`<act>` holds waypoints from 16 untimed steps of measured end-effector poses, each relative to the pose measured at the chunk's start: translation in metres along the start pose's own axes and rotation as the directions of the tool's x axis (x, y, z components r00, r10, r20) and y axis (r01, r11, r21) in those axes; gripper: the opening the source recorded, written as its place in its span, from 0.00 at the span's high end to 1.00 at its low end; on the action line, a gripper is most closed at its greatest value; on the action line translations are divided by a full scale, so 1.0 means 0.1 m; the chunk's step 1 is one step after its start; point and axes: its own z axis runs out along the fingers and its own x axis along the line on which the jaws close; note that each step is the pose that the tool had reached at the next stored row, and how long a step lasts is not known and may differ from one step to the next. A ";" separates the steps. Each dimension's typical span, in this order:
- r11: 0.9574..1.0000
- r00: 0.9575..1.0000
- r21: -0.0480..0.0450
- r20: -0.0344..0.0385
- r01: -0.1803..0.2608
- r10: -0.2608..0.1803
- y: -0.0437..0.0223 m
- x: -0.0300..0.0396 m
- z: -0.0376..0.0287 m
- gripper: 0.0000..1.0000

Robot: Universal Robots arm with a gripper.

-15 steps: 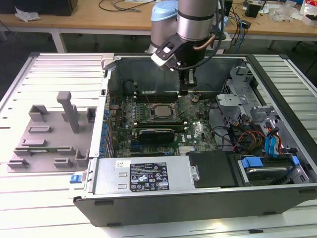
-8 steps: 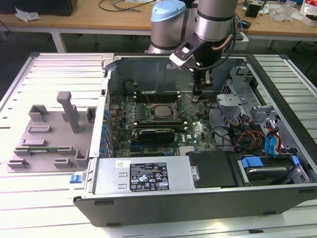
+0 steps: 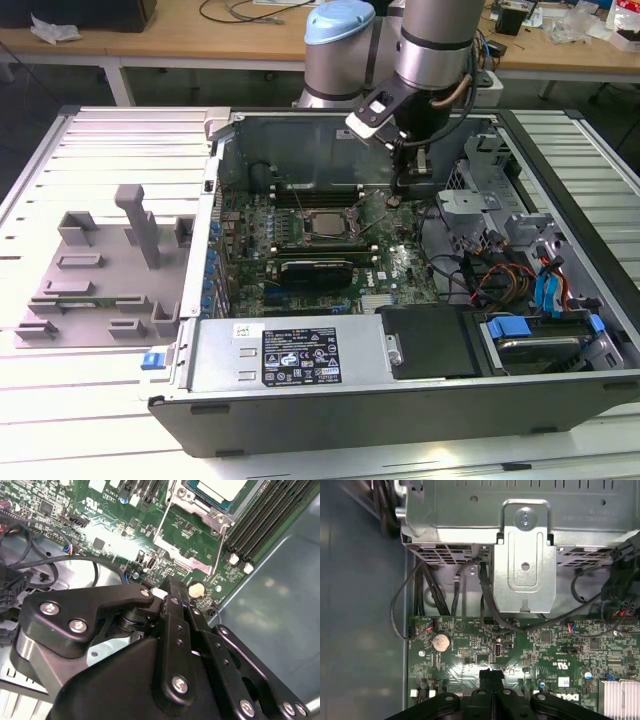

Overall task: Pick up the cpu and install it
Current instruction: 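Close the cpu cover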

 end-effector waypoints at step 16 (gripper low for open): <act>1.000 1.000 -0.002 0.000 0.000 0.000 -0.029 -0.001 0.239 0.89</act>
